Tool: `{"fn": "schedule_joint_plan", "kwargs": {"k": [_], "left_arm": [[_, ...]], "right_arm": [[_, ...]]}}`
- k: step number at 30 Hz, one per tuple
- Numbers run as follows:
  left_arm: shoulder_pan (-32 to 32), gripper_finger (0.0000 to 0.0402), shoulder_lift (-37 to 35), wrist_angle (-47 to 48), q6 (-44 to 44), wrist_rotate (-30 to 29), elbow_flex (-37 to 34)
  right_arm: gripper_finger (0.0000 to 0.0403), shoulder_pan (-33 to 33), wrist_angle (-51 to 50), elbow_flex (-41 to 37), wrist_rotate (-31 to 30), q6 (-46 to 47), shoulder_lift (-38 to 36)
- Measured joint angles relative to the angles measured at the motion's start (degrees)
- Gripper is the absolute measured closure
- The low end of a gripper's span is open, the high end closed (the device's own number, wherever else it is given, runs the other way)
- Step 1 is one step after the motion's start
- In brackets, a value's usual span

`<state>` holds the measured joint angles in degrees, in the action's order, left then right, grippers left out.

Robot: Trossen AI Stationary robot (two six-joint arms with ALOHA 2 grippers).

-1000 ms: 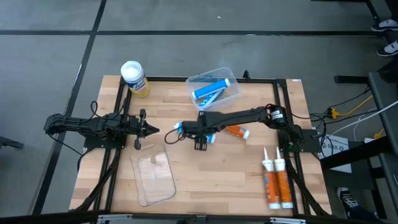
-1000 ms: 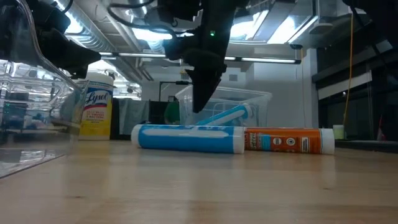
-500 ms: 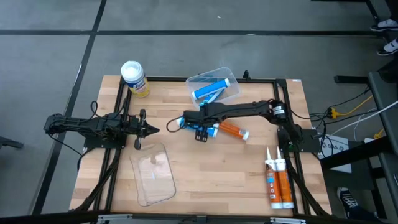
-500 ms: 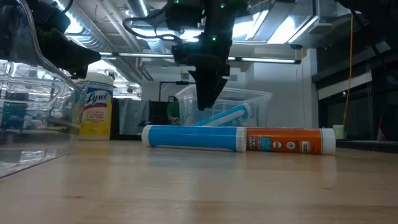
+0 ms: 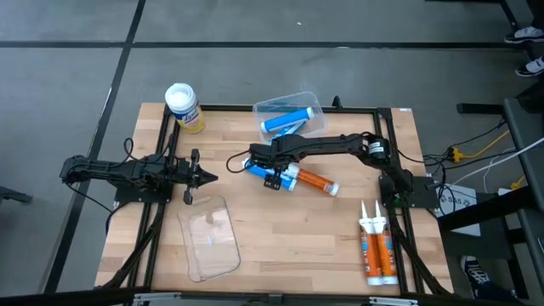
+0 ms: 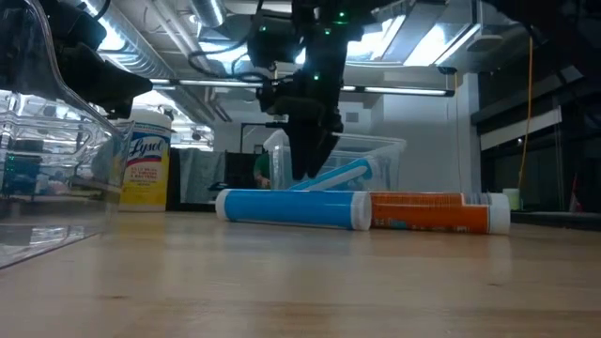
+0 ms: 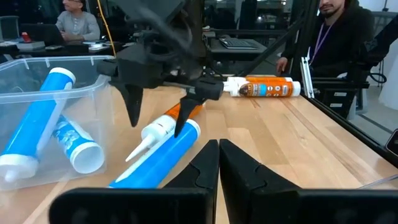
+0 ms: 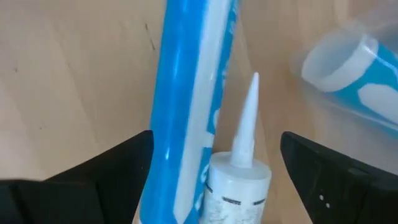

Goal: Pick & place silicon tubes, Sealant and Lysol wipes
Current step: Put the blue sealant into the white bin

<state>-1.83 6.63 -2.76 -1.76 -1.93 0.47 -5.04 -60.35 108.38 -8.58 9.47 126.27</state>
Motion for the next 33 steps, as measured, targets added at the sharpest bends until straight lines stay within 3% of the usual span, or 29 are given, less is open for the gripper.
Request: {"fn": "schedule_joint_plan", "kwargs": {"k": [14, 23, 33], "left_arm": [[0.0, 0.0393, 0.0, 0.0, 0.0, 0.0, 0.0], [0.0, 0.0392, 0.0, 0.0, 0.0, 0.0, 0.0], [0.0, 0.0389, 0.0, 0.0, 0.0, 0.0, 0.0]], "right_arm": [[0.0051, 1.5, 0.3, 0.1, 0.5, 2.7, 0.8], [0.0051, 6.6, 2.4, 1.5, 4.2, 5.3, 0.6], [0.0051, 7.1, 7.9, -0.8, 7.1, 8.1, 3.7]]}}
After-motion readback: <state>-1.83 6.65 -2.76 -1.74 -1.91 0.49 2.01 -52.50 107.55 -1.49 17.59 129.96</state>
